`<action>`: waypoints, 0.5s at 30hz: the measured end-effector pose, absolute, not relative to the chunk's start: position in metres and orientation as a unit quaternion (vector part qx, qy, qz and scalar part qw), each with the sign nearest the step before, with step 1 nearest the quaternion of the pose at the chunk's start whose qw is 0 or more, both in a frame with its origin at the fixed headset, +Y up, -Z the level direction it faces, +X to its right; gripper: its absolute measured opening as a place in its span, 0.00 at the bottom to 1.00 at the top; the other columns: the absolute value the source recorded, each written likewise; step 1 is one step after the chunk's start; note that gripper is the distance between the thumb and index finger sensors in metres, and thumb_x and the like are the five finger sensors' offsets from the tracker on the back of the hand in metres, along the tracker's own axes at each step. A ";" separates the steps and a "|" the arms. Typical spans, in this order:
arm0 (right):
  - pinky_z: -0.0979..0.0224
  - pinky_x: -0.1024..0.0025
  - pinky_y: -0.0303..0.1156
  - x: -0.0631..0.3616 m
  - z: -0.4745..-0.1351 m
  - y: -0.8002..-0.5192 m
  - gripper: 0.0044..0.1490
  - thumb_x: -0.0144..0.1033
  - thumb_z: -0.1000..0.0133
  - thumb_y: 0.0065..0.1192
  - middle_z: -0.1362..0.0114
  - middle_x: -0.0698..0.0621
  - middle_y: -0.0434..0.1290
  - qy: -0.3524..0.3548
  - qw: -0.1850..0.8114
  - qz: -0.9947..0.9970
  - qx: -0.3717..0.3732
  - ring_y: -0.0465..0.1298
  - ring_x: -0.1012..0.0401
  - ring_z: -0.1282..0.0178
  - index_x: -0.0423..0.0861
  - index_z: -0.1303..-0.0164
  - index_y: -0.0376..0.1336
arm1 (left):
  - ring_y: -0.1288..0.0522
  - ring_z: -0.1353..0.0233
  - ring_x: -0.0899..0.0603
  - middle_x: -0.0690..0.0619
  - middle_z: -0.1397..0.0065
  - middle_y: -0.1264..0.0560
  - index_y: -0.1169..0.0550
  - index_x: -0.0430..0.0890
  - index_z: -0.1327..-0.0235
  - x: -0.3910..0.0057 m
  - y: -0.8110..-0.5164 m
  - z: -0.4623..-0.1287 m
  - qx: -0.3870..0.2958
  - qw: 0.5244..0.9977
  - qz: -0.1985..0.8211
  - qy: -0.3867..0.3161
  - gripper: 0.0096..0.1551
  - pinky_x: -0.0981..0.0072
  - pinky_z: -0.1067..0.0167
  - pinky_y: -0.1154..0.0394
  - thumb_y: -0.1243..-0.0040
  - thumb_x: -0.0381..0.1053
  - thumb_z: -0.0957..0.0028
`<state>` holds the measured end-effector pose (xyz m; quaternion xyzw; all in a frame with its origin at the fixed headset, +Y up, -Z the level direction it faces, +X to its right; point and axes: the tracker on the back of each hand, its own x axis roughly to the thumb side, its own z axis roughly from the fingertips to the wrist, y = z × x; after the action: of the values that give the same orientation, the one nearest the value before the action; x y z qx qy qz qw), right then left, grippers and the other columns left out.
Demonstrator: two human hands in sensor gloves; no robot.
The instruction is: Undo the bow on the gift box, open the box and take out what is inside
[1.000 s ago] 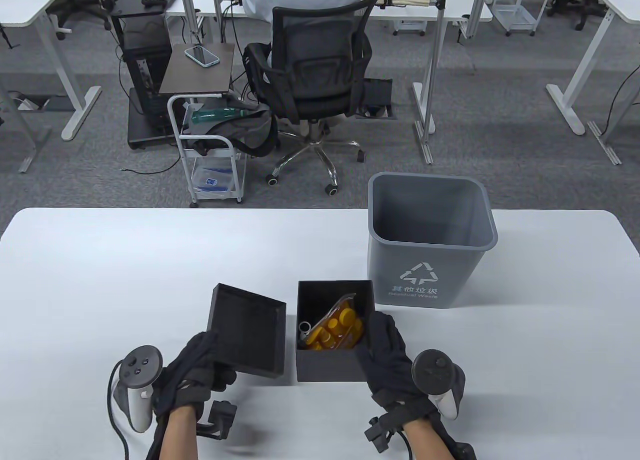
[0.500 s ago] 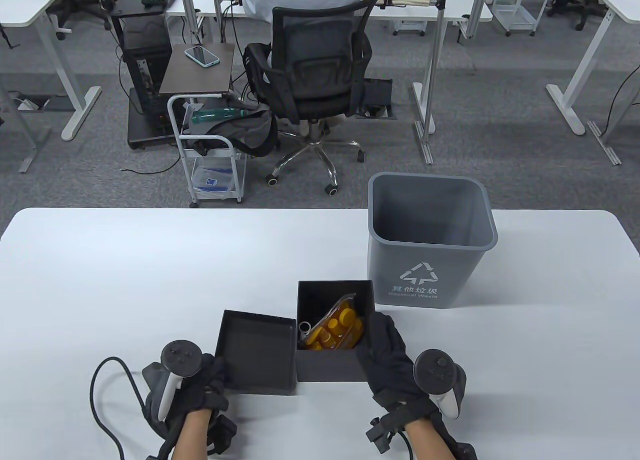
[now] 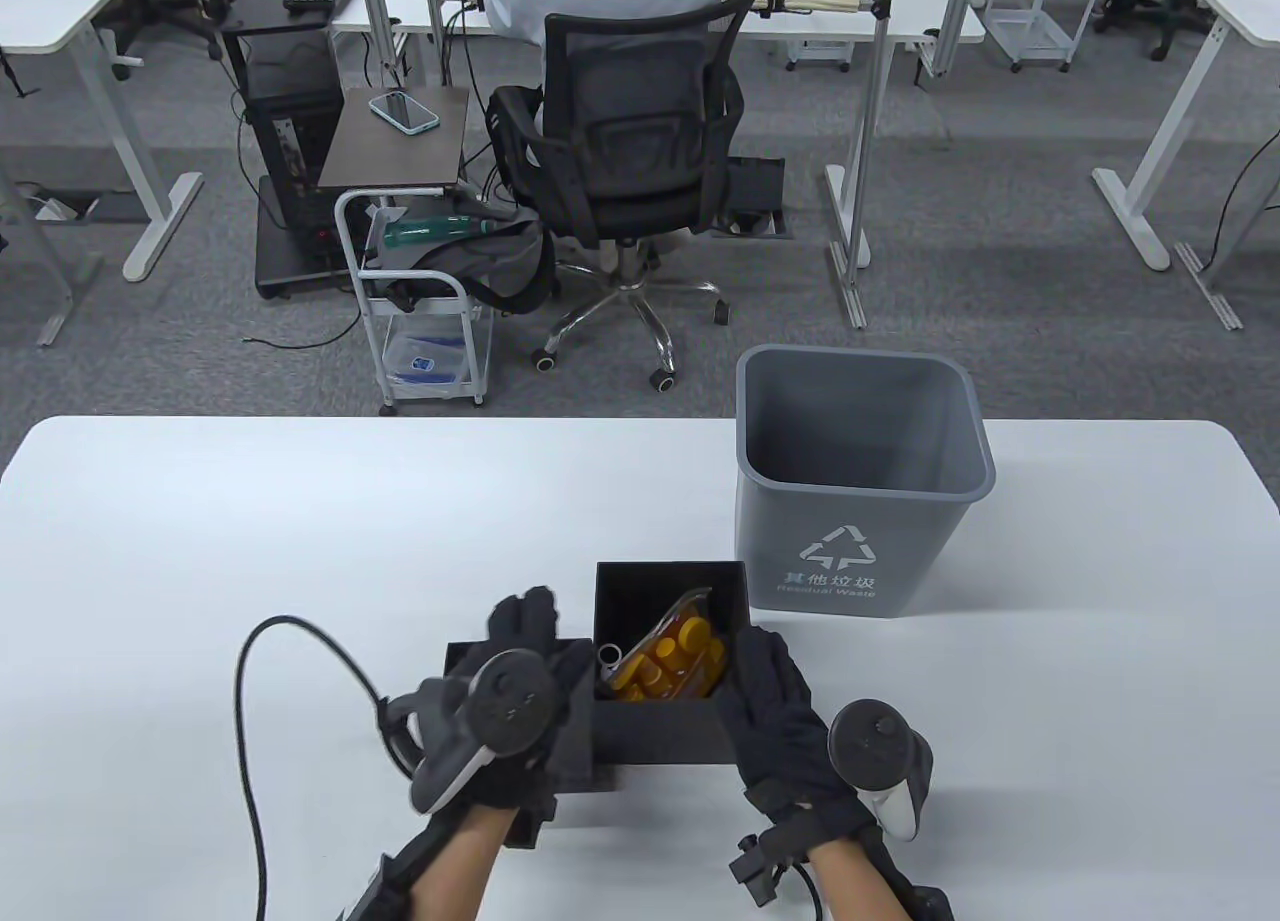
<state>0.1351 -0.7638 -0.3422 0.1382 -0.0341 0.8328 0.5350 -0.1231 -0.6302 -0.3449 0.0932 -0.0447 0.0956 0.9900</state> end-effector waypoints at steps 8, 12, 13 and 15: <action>0.20 0.36 0.40 0.137 -0.343 -0.763 0.44 0.49 0.32 0.47 0.14 0.32 0.39 -0.028 0.533 0.834 0.137 0.43 0.32 0.17 0.45 0.11 0.39 | 0.15 0.71 0.46 0.47 0.29 0.18 0.20 0.51 0.29 -0.026 -0.657 -0.401 -0.044 0.986 -0.160 -0.018 0.32 0.66 0.71 0.19 0.25 0.56 0.47; 0.20 0.36 0.40 0.137 -0.343 -0.763 0.44 0.49 0.32 0.47 0.14 0.32 0.39 -0.027 0.532 0.835 0.137 0.43 0.32 0.17 0.45 0.11 0.39 | 0.15 0.70 0.46 0.44 0.25 0.21 0.25 0.48 0.23 -0.027 -0.677 -0.421 -0.169 0.980 -0.105 -0.001 0.36 0.66 0.71 0.18 0.26 0.56 0.44; 0.20 0.36 0.40 0.136 -0.343 -0.764 0.44 0.49 0.32 0.46 0.14 0.32 0.39 -0.027 0.532 0.835 0.137 0.43 0.32 0.17 0.45 0.11 0.39 | 0.15 0.71 0.46 0.43 0.26 0.21 0.26 0.47 0.23 -0.028 -0.680 -0.424 -0.181 0.978 -0.100 0.003 0.37 0.66 0.71 0.18 0.27 0.56 0.44; 0.20 0.36 0.40 0.136 -0.343 -0.764 0.44 0.49 0.32 0.46 0.14 0.32 0.39 -0.027 0.533 0.834 0.137 0.43 0.32 0.17 0.45 0.11 0.38 | 0.15 0.72 0.46 0.44 0.30 0.17 0.24 0.45 0.25 -0.030 -0.686 -0.426 -0.175 0.979 -0.106 0.012 0.36 0.66 0.73 0.19 0.27 0.56 0.44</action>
<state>0.1364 -0.7641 -0.3433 0.1373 -0.0266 0.8345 0.5330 -0.0304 -0.6856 -0.4263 -0.1747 0.0118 -0.1058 0.9788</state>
